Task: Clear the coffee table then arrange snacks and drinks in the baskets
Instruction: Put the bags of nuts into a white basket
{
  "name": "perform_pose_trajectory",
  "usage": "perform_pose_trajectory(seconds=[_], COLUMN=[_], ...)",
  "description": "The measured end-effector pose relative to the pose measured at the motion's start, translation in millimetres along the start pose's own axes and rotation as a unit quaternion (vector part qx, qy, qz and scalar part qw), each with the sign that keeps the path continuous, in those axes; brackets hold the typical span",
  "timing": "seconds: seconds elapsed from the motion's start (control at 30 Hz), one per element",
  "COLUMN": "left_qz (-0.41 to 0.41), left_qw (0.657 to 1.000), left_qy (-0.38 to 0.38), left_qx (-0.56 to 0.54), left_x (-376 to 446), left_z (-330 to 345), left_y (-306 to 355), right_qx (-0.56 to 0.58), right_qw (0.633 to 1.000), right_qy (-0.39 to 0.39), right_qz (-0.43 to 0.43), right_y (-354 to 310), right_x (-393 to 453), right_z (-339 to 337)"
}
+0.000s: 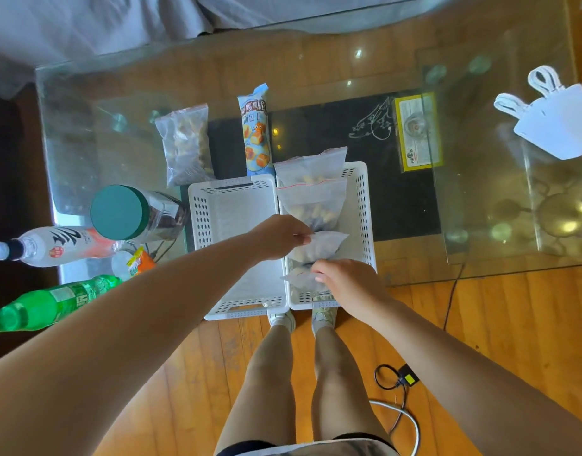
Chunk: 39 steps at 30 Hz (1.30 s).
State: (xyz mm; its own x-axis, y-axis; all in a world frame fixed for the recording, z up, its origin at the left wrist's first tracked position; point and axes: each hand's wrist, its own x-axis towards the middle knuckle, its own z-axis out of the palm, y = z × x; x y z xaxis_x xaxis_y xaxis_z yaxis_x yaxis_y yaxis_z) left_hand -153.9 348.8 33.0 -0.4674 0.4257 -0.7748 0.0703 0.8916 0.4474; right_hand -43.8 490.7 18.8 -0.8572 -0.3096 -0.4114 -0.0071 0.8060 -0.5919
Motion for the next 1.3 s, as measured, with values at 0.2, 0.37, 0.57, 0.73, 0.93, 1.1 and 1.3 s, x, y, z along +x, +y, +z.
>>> perform_pose_trajectory(seconds=[0.2,0.37,0.57,0.73,0.93,1.1,1.3], left_qz=[0.006,0.008,-0.005,-0.008,-0.018,-0.039,-0.024], left_qw=[1.000,0.998,1.000,0.999,0.998,0.993,0.981], left_qy=[-0.010,-0.045,-0.005,0.034,0.055,0.104,0.147], left_qx=[0.019,0.038,0.018,0.017,0.008,-0.029,-0.127], left_x=[8.1,15.3,21.8,27.3,31.6,28.8,23.7], left_z=[2.4,4.2,-1.4,-10.0,-9.0,-15.4,-47.7], left_y=[2.4,5.8,2.3,-4.9,-9.2,-11.6,-16.7], right_qx=[-0.003,0.006,0.031,0.052,0.003,-0.051,-0.129], right_qw=[1.000,0.999,0.998,0.997,0.996,0.984,0.982], right_qy=[0.001,-0.026,-0.035,0.002,0.032,0.162,0.126], right_qz=[0.025,0.031,0.046,0.062,0.085,0.050,-0.057], right_y=[8.5,12.7,15.6,13.0,11.7,4.1,-4.0], right_x=[8.6,8.0,10.2,21.0,34.0,31.3,19.4], right_z=[1.4,0.7,0.4,-3.3,-7.4,-18.6,9.3])
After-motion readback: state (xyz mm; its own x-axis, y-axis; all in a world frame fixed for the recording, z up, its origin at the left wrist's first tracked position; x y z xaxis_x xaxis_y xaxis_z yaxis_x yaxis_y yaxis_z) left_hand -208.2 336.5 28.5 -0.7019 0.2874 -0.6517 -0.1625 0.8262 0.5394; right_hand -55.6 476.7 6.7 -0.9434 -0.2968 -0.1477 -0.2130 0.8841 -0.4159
